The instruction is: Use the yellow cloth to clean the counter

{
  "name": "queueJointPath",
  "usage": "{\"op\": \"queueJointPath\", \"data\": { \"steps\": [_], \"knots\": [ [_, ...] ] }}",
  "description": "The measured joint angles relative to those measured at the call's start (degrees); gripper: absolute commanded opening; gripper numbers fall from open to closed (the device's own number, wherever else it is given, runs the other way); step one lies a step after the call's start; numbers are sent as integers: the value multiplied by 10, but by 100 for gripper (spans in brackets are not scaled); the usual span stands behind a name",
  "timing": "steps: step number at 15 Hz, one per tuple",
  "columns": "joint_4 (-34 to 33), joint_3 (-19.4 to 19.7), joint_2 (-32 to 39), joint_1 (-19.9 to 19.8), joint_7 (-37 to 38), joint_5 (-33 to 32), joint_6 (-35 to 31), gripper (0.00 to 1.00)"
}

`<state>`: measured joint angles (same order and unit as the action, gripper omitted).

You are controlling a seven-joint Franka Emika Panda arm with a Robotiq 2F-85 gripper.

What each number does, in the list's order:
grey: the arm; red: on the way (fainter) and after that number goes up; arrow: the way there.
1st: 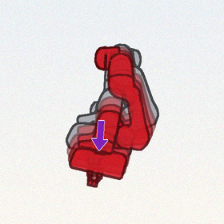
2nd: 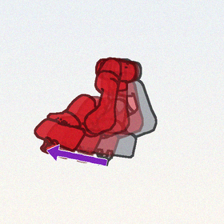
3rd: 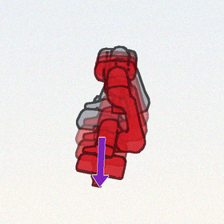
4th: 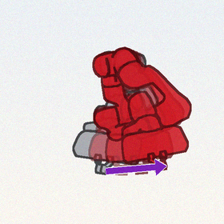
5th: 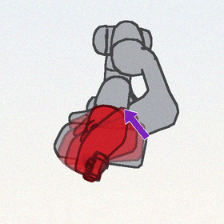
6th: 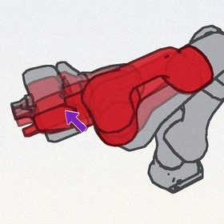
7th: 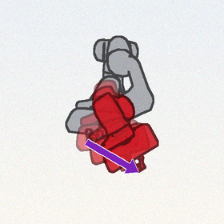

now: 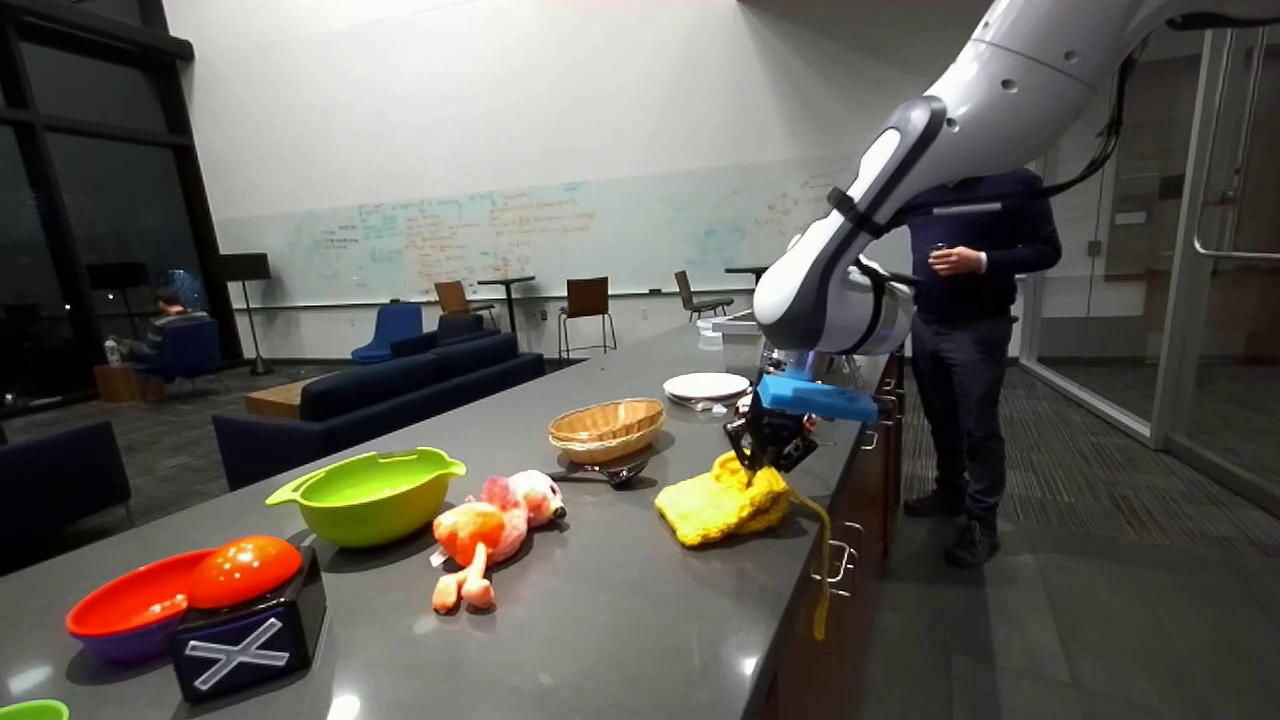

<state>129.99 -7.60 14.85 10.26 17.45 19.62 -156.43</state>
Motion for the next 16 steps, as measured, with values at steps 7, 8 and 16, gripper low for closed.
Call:
{"op": "queueJointPath", "data": {
  "steps": [7,8,16],
  "knots": [
    [-44,25,0,-19,0,0,0,3],
    [-51,27,0,-19,1,-1,0,3],
    [-78,25,1,-13,4,-14,1,36]
  ]
}}
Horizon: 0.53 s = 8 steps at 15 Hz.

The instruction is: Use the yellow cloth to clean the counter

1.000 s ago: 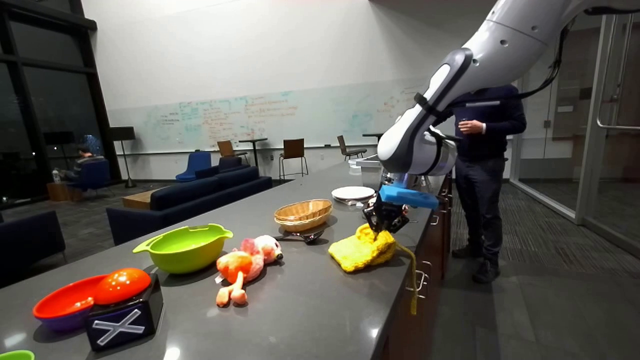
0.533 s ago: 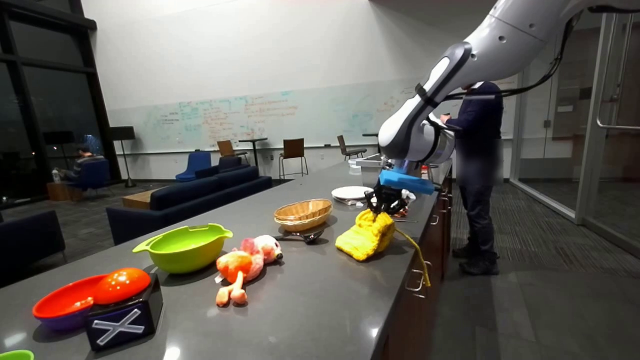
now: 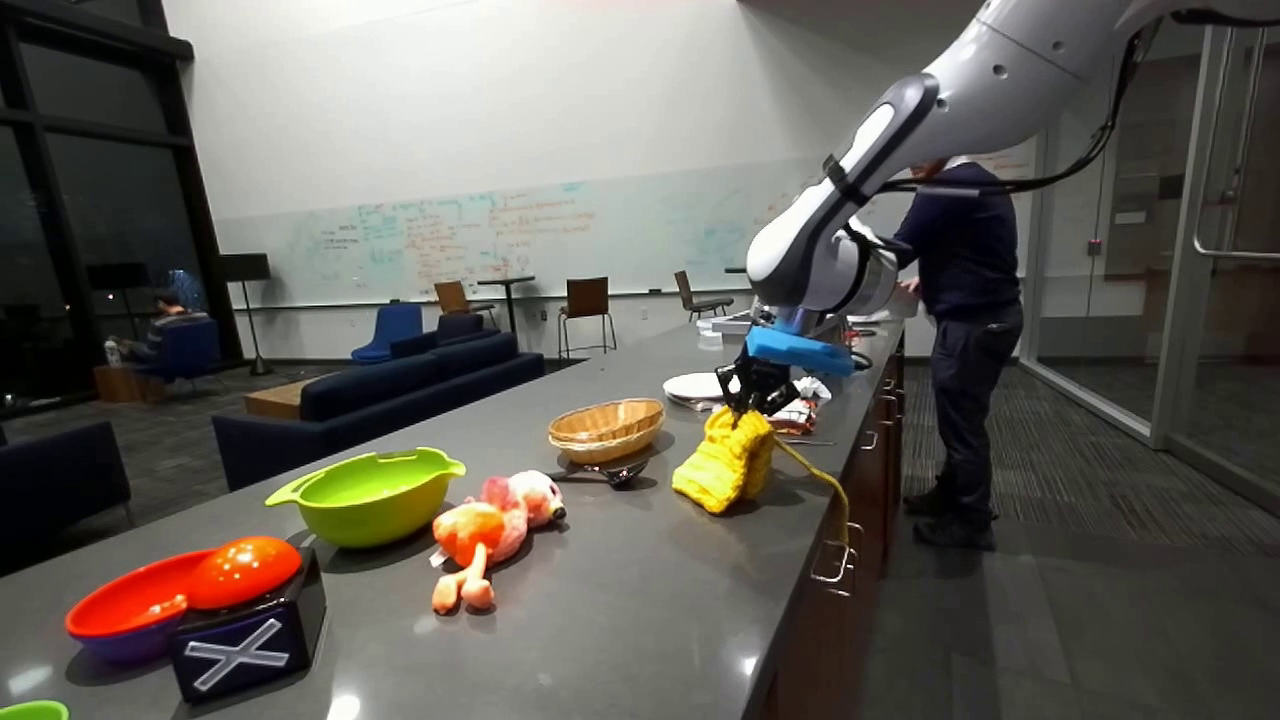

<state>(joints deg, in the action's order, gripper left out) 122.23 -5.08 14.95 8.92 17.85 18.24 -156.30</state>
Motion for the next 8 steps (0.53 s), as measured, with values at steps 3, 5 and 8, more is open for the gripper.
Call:
{"op": "queueJointPath", "data": {
  "steps": [3,5,8],
  "knots": [
    [0,-1,1,9,3,-10,0,52],
    [0,-1,2,15,10,-24,0,66],
    [-3,0,2,26,32,-64,0,86]
  ]
}}
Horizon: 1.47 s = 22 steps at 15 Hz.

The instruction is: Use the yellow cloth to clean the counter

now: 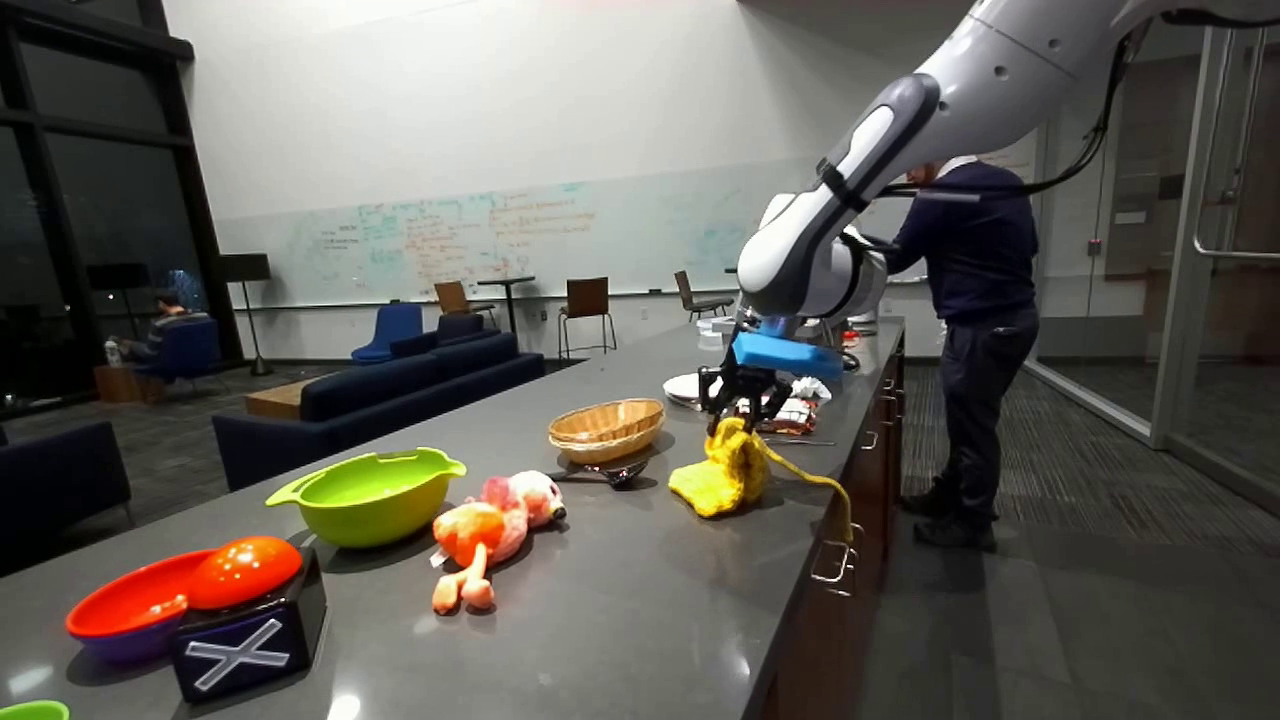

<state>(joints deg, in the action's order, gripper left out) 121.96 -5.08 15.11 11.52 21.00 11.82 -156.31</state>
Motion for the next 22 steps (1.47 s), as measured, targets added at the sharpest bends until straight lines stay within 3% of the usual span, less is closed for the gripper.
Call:
{"op": "queueJointPath", "data": {
  "steps": [2,3,10,17,20,22],
  "knots": [
    [-4,0,-1,7,13,-26,0,98],
    [-6,0,-2,11,16,-35,0,100],
    [-23,-14,-10,32,29,-49,-4,100],
    [-38,-78,-20,30,-13,59,-9,100],
    [-33,-83,-46,31,-14,45,15,100],
    [-24,-74,-72,31,-4,-1,51,100]
  ]
}}
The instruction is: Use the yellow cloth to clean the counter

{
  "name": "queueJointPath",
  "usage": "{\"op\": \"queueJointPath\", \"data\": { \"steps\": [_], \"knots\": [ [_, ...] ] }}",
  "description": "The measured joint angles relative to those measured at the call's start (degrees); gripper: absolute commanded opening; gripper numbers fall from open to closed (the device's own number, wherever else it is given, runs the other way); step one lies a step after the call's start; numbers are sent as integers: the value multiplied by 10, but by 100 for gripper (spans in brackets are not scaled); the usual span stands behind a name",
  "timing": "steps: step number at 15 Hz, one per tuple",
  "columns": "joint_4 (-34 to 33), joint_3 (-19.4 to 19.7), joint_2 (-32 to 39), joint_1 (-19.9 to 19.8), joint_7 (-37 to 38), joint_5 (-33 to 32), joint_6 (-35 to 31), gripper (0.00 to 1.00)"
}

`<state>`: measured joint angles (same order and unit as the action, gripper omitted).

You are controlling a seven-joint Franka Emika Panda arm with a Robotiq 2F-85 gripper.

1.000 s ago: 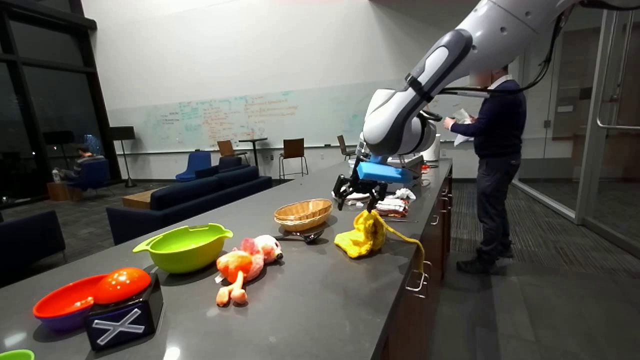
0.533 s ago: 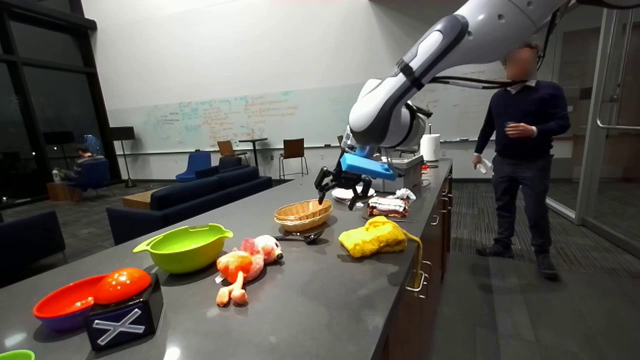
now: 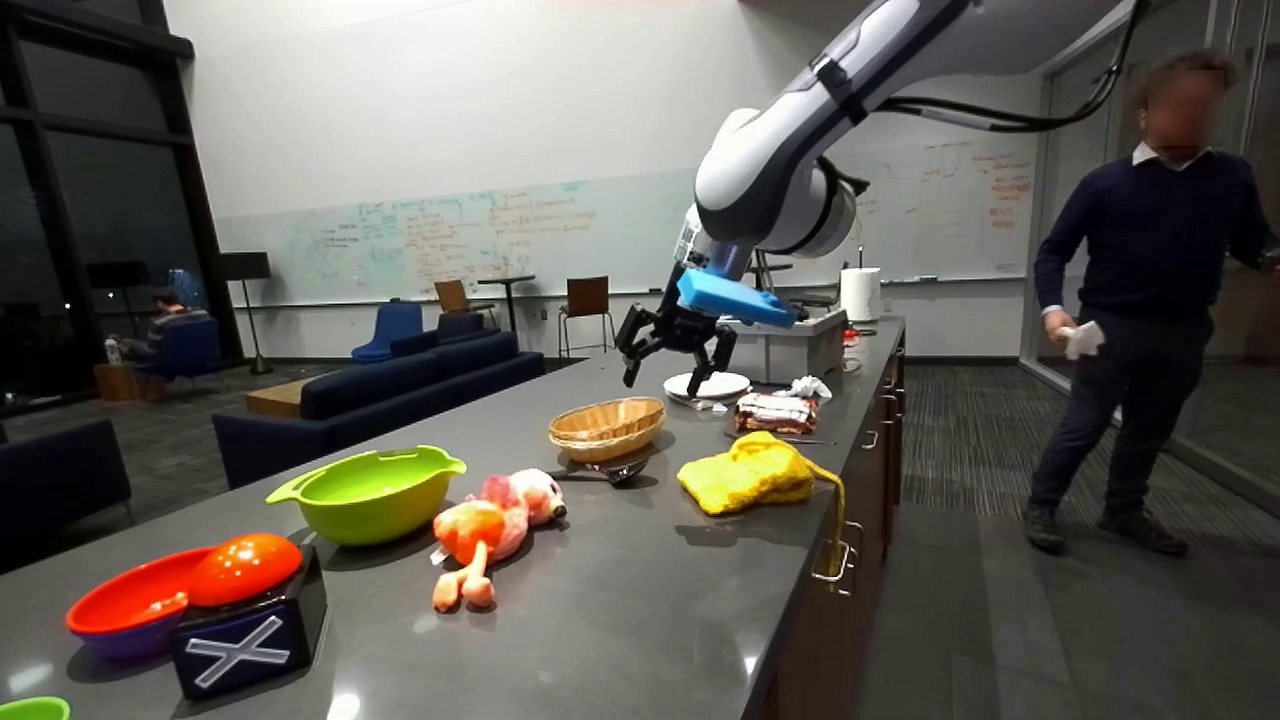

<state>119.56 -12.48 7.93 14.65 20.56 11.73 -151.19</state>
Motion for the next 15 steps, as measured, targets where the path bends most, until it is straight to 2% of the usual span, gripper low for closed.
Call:
{"op": "queueJointPath", "data": {
  "steps": [3,6,9,10,11,15],
  "knots": [
    [18,15,-44,0,33,-96,77,100],
    [35,18,-81,-3,40,-140,159,100],
    [48,16,-109,-3,27,-127,227,100],
    [53,16,-118,-3,5,-95,241,100],
    [58,16,-128,-3,-26,-52,250,100],
    [58,15,-128,-3,-32,-47,251,100]
  ]
}}
